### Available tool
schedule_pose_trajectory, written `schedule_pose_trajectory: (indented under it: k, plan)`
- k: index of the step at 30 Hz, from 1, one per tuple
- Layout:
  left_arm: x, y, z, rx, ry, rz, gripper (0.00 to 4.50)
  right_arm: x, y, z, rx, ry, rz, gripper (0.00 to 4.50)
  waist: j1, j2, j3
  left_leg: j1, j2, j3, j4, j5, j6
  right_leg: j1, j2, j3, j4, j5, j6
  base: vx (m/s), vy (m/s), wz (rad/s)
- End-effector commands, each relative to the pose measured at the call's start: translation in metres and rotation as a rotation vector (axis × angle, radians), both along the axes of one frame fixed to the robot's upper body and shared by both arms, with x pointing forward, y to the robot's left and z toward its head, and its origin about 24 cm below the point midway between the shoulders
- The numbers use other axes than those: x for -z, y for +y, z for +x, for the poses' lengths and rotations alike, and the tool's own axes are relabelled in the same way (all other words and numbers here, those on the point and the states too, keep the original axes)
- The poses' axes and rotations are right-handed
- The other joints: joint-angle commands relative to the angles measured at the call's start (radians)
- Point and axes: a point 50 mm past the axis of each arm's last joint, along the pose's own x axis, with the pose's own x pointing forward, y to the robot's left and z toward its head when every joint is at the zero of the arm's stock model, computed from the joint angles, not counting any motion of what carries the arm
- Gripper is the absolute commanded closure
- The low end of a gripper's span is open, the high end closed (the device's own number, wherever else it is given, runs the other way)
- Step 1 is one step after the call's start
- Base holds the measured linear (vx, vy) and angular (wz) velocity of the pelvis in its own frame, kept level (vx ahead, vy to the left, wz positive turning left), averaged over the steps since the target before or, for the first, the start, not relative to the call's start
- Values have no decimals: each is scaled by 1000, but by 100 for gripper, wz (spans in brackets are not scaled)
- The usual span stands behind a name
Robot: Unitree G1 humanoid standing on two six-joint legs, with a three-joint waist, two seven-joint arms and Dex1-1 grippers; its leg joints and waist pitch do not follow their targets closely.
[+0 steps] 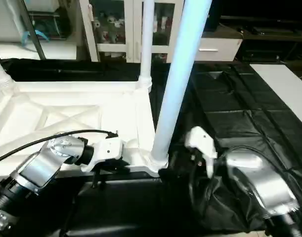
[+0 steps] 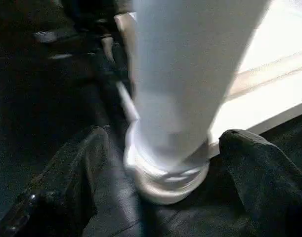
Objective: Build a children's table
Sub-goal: Insert table leg to table base, then rotate leg to tighten
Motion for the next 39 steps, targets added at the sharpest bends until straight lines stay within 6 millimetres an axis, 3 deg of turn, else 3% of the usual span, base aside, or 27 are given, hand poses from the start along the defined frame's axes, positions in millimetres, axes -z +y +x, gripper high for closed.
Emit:
schedule_pose_trajectory:
  k: [1,6,11,20,31,39]
  plan:
    - [7,-9,-9,90,28,33,450,-1,1,7,14,-42,-31,50,-10,2,-54,36,68,-36,-83,-291,-29,18,-59,38,-68,-231,-210,0,0,0]
    - [7,-9,-8,90,25,35,450,-3,7,14,-12,-59,-34,50,-7,0,-57,36,68,-35,-81,-268,-19,24,-56,38,-61,-182,-218,0,0,0]
    - [6,-8,-6,87,21,39,450,-2,8,13,-74,-38,-42,50,-6,0,-55,37,68,-35,-81,-289,-18,24,-58,38,-65,-218,-215,0,0,0]
    - [6,-8,-7,87,24,40,450,5,6,13,-113,-20,-80,50,-6,-1,-57,36,68,-34,-78,-261,-7,26,-58,38,-62,-191,-230,0,0,0]
    - [7,-6,-7,90,28,48,450,7,9,16,-120,-21,-72,157,-6,1,-59,37,67,-33,-76,-250,0,28,-57,37,-57,-165,-240,0,0,0]
    - [8,-5,-9,93,35,55,450,9,10,15,-135,-11,-68,186,-7,1,-59,37,67,-34,-76,-256,-4,28,-56,36,-58,-171,-238,0,0,0]
